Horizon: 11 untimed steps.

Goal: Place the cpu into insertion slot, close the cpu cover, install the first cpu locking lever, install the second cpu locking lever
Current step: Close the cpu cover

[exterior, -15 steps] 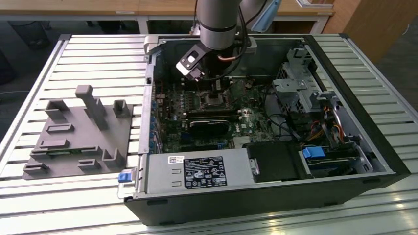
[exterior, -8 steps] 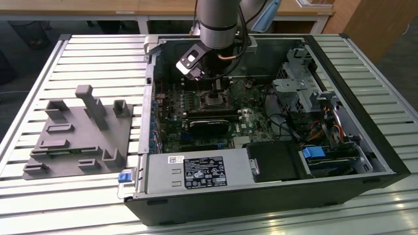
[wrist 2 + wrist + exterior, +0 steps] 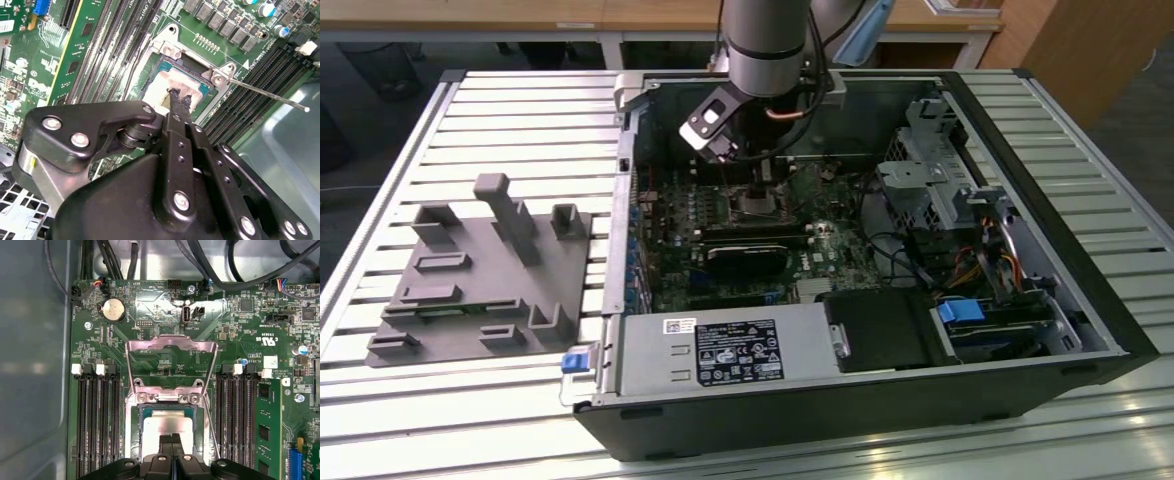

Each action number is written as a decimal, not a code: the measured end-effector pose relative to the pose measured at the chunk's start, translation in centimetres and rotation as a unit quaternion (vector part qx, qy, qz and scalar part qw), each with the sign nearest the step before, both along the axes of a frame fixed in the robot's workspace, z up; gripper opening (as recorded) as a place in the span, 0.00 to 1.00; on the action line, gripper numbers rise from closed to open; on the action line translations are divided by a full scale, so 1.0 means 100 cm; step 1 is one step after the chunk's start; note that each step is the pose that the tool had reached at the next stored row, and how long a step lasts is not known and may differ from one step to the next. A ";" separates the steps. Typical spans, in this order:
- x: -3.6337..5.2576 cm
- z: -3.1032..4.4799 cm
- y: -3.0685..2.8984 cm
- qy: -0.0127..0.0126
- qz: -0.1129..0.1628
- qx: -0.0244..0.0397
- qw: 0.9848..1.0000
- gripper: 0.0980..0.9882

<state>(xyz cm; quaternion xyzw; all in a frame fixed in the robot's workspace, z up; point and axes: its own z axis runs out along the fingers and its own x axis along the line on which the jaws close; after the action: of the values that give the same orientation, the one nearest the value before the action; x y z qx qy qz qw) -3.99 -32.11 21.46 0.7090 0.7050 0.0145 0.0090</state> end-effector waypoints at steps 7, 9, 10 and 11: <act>0.0000 0.0043 0.0000 0.000 0.000 0.000 1.000 0.03; 0.0000 0.0051 0.0000 0.000 0.000 0.000 1.000 0.03; 0.0000 0.0059 0.0000 0.000 0.000 0.000 1.000 0.03; 0.0000 0.0066 0.0000 0.000 0.000 0.000 1.000 0.03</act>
<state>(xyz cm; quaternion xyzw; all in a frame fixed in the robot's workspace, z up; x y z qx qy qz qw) -3.99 -32.11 22.12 0.7090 0.7050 0.0146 0.0090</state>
